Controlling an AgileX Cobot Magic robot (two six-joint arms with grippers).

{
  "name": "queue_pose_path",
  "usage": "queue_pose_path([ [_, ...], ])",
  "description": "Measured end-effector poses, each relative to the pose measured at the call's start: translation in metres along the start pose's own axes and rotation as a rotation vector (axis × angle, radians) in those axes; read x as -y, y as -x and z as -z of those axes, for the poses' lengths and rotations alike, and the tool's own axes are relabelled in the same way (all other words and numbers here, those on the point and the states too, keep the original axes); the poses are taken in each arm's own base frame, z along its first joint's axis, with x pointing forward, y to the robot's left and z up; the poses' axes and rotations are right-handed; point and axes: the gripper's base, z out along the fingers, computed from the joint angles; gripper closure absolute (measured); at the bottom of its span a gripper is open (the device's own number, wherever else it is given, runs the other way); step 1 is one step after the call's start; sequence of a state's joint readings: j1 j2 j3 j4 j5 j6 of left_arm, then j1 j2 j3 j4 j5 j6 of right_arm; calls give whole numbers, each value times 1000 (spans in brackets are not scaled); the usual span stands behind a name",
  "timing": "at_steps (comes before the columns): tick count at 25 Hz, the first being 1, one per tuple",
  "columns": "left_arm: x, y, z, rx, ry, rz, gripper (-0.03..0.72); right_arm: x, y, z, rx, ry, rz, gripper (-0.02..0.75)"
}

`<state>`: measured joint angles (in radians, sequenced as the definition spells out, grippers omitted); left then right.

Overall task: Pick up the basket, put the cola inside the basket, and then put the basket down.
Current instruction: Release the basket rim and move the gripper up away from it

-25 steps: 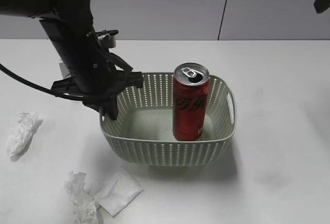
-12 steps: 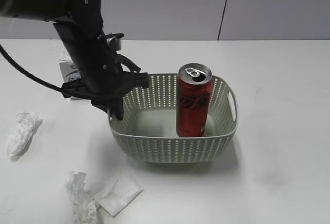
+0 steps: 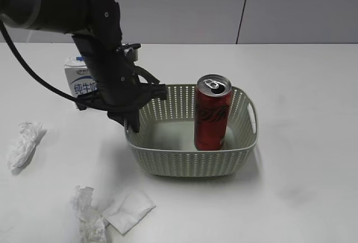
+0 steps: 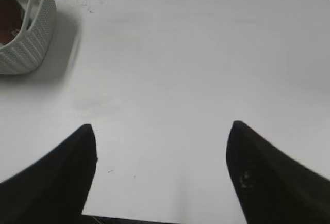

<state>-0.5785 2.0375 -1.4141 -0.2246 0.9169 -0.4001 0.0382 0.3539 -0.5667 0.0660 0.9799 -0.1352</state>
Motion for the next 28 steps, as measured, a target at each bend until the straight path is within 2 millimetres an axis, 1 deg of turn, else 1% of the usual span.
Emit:
queue_pose_path([
  [4,0,0,0,3,-1,0,691,-5,-29,3,74,17,-11,143],
  [7,0,0,0,4,-1,-1,691,-7,-45,6,140,13,-9,144],
  [10,0,0,0,5,-1,-1,689,-8,-51,14,223,5,-4,144],
  [13,0,1,0,13,-2,-2,684,-8,-52,15,239,3,-4,144],
  [16,1,3,0,32,-7,-5,641,-8,-52,15,240,3,-4,144],
  [18,1,4,0,43,-9,-6,557,-8,-52,15,241,3,-4,144],
  [20,1,5,0,48,-6,-9,437,-8,-52,15,241,3,-4,144],
  [22,0,5,0,49,-3,-12,276,-8,-52,15,241,3,-4,144],
  [24,0,5,1,53,0,-17,138,-8,-52,15,242,3,-4,144],
  [25,0,5,2,56,2,-20,83,-8,-52,15,242,3,-4,144],
  [26,0,4,5,60,3,-23,48,-8,-52,15,242,3,-4,144],
  [28,0,3,15,71,8,-36,18,-8,-52,15,242,3,-4,144],
])
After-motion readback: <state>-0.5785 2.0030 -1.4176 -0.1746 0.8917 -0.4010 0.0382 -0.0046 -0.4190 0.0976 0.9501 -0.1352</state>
